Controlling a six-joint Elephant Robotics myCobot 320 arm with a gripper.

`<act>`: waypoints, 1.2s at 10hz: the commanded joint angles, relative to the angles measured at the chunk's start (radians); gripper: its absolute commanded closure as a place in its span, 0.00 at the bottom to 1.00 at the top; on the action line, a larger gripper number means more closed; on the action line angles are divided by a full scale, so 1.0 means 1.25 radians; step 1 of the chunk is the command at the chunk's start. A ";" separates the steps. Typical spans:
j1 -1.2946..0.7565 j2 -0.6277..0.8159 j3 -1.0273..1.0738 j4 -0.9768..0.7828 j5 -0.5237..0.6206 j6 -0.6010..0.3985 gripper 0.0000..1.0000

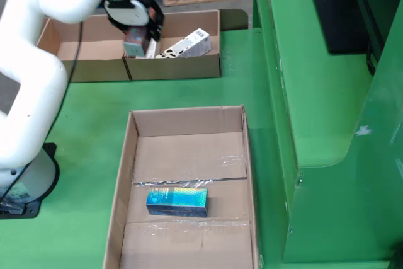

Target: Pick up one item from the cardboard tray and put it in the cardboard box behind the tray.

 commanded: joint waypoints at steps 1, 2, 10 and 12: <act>0.149 -0.159 -0.245 0.866 -0.728 0.015 1.00; 0.167 -0.210 -0.245 0.865 -0.733 0.080 1.00; 0.262 -0.238 -0.245 0.865 -0.733 0.094 1.00; 0.262 -0.238 -0.245 0.865 -0.733 0.070 1.00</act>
